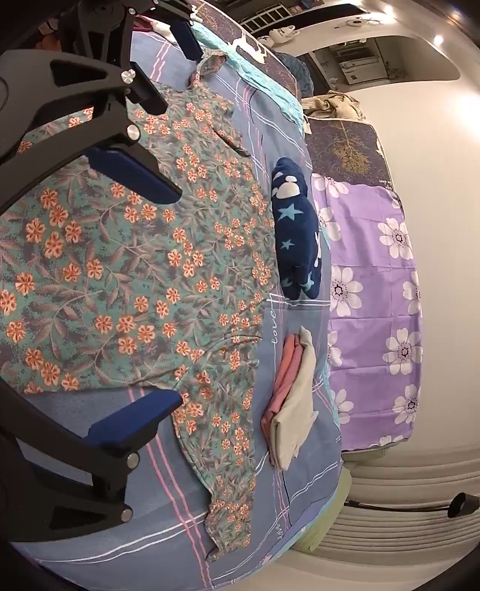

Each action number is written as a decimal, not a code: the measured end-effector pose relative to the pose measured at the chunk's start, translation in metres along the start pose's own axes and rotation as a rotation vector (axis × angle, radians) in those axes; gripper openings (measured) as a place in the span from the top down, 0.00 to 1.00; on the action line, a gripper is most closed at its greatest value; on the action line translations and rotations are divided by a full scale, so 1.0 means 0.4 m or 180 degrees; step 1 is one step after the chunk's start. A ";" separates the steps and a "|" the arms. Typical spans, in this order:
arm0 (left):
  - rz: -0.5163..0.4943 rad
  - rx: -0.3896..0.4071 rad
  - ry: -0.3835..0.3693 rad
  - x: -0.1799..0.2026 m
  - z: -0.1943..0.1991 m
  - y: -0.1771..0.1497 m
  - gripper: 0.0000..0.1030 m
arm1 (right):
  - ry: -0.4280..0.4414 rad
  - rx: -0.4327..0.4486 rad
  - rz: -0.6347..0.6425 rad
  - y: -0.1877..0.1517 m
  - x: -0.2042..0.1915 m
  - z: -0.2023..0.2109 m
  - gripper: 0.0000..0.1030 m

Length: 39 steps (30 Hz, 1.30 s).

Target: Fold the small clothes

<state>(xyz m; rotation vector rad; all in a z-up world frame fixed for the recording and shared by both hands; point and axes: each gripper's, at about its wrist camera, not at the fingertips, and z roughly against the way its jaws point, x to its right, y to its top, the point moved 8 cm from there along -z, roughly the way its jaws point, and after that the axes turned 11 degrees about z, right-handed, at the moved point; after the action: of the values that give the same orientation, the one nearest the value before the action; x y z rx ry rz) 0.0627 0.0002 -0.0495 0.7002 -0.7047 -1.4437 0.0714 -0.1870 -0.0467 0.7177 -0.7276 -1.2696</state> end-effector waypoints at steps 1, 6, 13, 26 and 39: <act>-0.0014 -0.0021 0.0010 0.000 -0.001 -0.002 0.01 | -0.0011 0.0001 -0.0006 0.000 0.003 0.000 0.02; -0.0005 -0.0021 0.0006 -0.002 0.001 -0.004 0.01 | -0.0023 -0.0014 -0.0024 -0.005 -0.003 -0.006 0.02; 0.0098 -0.0026 0.0001 -0.006 -0.006 -0.036 0.01 | -0.0031 -0.0011 0.0025 -0.010 -0.005 -0.002 0.02; 0.0148 -0.0079 -0.0194 -0.001 -0.011 -0.026 0.01 | -0.0067 -0.0019 0.0057 -0.013 -0.008 0.002 0.02; 0.0185 -0.0174 -0.0253 -0.002 -0.024 -0.036 0.01 | -0.0062 -0.0073 0.0060 -0.018 -0.005 -0.007 0.02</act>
<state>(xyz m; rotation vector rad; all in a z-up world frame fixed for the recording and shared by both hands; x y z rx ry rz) 0.0613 0.0009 -0.0671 0.5783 -0.7385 -1.4383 0.0693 -0.1861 -0.0544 0.6791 -0.7331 -1.2674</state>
